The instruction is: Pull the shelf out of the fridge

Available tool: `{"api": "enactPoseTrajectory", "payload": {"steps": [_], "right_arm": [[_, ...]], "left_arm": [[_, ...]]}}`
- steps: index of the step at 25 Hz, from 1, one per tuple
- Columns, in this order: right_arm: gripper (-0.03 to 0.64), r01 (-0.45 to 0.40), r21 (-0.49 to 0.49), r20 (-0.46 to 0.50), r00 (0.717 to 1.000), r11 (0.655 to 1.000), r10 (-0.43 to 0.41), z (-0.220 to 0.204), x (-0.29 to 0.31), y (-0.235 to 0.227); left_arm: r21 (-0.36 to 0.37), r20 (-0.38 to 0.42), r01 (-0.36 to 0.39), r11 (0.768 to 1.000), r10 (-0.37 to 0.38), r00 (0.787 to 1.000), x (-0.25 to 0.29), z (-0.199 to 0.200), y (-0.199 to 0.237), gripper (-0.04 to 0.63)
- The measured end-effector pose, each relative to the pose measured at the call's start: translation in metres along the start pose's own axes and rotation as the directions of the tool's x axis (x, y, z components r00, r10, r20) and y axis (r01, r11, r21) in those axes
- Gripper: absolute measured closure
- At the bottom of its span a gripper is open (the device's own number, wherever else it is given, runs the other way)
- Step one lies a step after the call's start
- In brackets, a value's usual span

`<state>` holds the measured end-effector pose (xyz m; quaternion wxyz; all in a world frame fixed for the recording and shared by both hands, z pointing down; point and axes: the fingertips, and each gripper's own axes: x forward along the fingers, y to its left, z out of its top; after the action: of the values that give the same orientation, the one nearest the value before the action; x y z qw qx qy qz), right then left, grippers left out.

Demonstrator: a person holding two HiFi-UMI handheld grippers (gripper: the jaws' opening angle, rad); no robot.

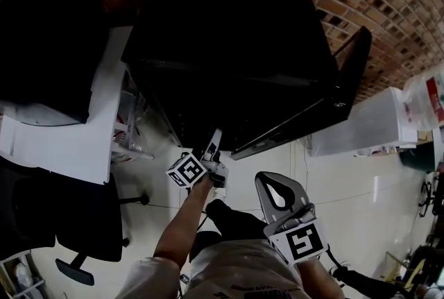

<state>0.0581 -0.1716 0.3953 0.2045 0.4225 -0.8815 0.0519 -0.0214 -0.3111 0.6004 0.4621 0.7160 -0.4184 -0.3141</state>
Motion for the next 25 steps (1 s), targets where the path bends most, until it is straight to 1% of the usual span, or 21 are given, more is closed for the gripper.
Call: {"api": "enactPoseTrajectory", "payload": {"steps": [2,5,8,11,15,20,25], "right_arm": [[0.612,0.002,-0.002,-0.014,1.000,1.000,-0.003,-0.004,0.002,-0.006],[0.612,-0.003,-0.003,-0.031,1.000,1.000,0.002,-0.004,0.005,-0.012],[0.612,-0.005,-0.002,-0.046,0.999,1.000,0.005,-0.006,0.012,-0.017],[0.612,-0.004,0.003,-0.080,0.997,1.000,0.004,-0.014,0.015,-0.020],[0.612,0.000,0.015,-0.113,0.994,1.000,0.001,-0.025,0.018,-0.030],[0.612,0.004,0.029,-0.143,0.990,1.000,0.000,-0.033,0.025,-0.041],[0.612,-0.040,0.017,-0.160,0.986,0.999,0.043,-0.036,0.036,-0.034]], "left_arm": [[-0.042,-0.002,-0.014,0.999,0.014,1.000,0.006,-0.004,0.017,0.410],[-0.102,0.015,-0.011,0.995,0.013,1.000,0.019,-0.005,0.033,0.408],[-0.144,0.035,-0.005,0.990,0.010,0.999,0.035,-0.003,0.049,0.408],[-0.181,0.052,-0.013,0.983,0.023,0.998,0.047,-0.005,0.066,0.408],[-0.177,0.061,-0.018,0.984,0.029,0.998,0.062,-0.005,0.073,0.408],[-0.208,0.114,0.001,0.978,0.023,0.993,0.080,0.006,0.077,0.414],[-0.208,0.138,-0.003,0.978,0.033,0.990,0.089,0.015,0.084,0.460]]}}
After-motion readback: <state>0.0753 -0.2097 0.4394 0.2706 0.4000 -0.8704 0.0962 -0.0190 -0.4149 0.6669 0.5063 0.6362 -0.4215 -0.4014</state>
